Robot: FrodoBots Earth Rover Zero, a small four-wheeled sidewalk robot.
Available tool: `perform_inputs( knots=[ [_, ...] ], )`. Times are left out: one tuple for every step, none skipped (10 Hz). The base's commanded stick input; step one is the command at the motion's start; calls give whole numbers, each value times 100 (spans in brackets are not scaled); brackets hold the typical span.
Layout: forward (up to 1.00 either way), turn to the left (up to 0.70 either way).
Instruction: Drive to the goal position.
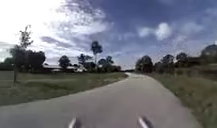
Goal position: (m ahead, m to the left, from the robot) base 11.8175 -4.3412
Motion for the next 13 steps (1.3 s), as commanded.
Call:
perform_inputs(
  knots=[
    [69, 3],
    [69, 3],
    [69, 3],
    [69, 3],
    [69, 3],
    [69, 3],
    [69, 3],
    [69, 3],
    [69, 3],
    [69, 3],
    [69, 3],
    [69, 3],
    [69, 3]
  ],
)
